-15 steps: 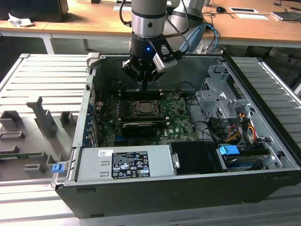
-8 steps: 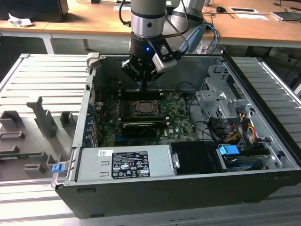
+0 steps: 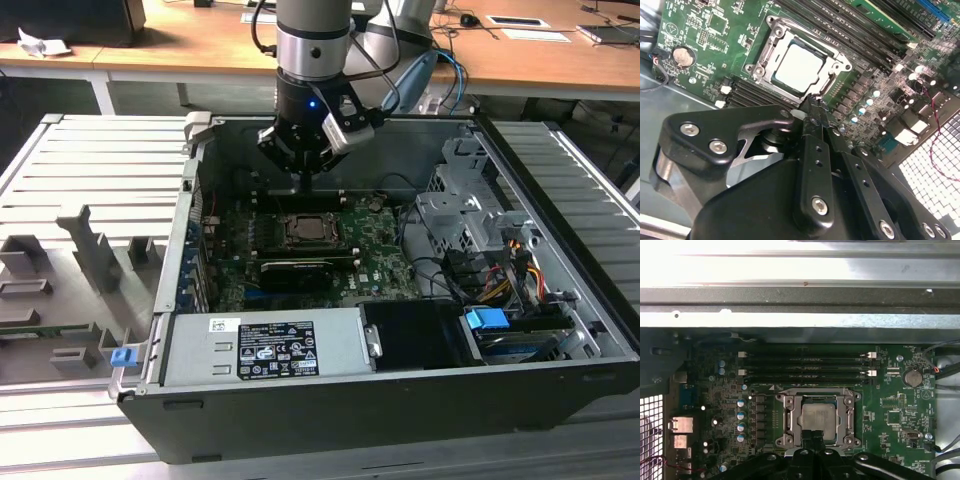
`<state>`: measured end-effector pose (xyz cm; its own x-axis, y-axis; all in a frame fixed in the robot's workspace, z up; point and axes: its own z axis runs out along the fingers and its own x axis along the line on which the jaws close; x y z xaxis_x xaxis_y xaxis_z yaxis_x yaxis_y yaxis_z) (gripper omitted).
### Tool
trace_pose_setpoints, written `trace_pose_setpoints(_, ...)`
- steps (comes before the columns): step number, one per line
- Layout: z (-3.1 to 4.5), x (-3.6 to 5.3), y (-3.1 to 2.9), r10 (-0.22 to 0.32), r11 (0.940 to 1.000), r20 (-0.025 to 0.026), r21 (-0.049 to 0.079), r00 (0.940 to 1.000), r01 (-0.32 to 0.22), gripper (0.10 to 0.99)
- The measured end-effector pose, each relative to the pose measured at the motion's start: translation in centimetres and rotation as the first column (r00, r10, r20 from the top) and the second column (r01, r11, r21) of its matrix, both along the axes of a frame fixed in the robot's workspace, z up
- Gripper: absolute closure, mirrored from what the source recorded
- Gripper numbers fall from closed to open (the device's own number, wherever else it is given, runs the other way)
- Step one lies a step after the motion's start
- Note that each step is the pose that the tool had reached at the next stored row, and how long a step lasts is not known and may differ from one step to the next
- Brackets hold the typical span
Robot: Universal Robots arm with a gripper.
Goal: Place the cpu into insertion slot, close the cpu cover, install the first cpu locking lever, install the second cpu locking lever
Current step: 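Install the first cpu locking lever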
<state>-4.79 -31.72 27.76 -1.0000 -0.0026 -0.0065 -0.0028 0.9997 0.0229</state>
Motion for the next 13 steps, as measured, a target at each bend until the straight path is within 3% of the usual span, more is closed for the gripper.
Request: trace_pose_setpoints(13, -0.01, -0.72, -0.01, 0.0, 1.0, 0.0, 0.0, 1.0, 0.0, 0.98)
